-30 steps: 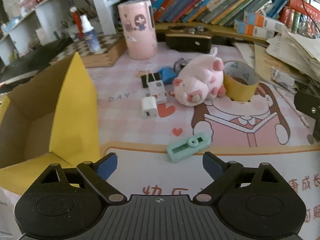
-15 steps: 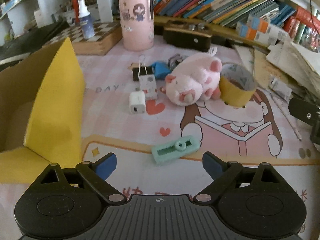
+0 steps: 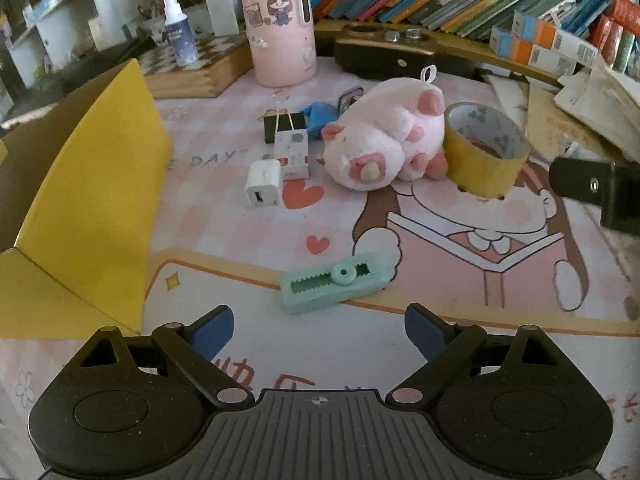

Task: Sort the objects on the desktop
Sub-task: 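Move the left tool toward the mint-green toothed object while the right tool approaches the yellow tape roll, then close the left tool on the mint-green object while the right tool grips the yellow tape roll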

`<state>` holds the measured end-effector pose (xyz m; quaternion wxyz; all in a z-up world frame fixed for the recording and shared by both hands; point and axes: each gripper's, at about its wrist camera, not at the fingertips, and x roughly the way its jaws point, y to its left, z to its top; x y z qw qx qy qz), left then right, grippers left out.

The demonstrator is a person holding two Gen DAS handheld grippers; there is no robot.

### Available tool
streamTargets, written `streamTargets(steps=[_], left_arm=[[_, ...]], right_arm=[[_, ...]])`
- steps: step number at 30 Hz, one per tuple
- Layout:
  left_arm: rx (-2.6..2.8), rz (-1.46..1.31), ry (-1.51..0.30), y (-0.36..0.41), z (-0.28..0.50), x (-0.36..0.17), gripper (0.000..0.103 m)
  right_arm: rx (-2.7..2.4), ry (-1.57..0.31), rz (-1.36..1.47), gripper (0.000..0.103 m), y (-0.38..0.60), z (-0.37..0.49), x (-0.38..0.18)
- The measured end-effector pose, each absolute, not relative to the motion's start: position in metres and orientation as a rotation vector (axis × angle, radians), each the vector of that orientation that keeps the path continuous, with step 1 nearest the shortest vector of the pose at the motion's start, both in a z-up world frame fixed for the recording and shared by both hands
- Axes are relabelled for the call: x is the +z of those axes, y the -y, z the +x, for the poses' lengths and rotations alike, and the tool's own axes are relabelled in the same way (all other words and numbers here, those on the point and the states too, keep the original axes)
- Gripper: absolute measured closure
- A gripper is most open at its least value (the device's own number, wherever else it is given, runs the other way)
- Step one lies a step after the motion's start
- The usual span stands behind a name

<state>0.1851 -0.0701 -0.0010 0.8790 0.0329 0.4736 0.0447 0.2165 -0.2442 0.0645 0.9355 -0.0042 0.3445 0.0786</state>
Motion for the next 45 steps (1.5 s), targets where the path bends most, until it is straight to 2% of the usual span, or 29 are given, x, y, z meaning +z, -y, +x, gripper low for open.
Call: streamTargets(steps=[4, 7, 12, 23, 28, 31, 32, 43, 45], left_arm=[[0.132, 0.13, -0.962, 0.075, 0.183, -0.007, 0.009], [0.127, 0.077, -0.914, 0.073, 0.183, -0.006, 0.008], [0.104, -0.093, -0.969, 0.062, 0.199, -0.014, 0.008], [0.154, -0.137, -0.947, 0.061, 0.216, -0.022, 0.009], [0.166, -0.086, -0.945, 0.065, 0.217, -0.023, 0.016], [0.162, -0.068, -0.936, 0.065, 0.215, -0.022, 0.026], [0.16, -0.069, -0.933, 0.064, 0.215, -0.021, 0.033], [0.095, -0.167, -0.928, 0.048, 0.207, -0.006, 0.033], [0.079, -0.161, -0.912, 0.047, 0.205, 0.002, 0.033]], right_arm=[[0.173, -0.706, -0.012, 0.0, 0.244, 0.224, 0.06], [0.187, -0.715, -0.021, 0.0, 0.244, 0.23, 0.057], [0.189, -0.723, -0.016, 0.0, 0.245, 0.24, 0.053], [0.201, -0.702, -0.027, 0.0, 0.237, 0.26, 0.049], [0.215, -0.725, -0.071, 0.0, 0.228, 0.273, 0.042], [0.216, -0.727, -0.104, 0.0, 0.223, 0.282, 0.036], [0.214, -0.728, -0.118, 0.0, 0.221, 0.285, 0.034], [0.228, -0.781, -0.181, 0.002, 0.214, 0.322, 0.01], [0.228, -0.79, -0.172, 0.008, 0.214, 0.326, 0.007]])
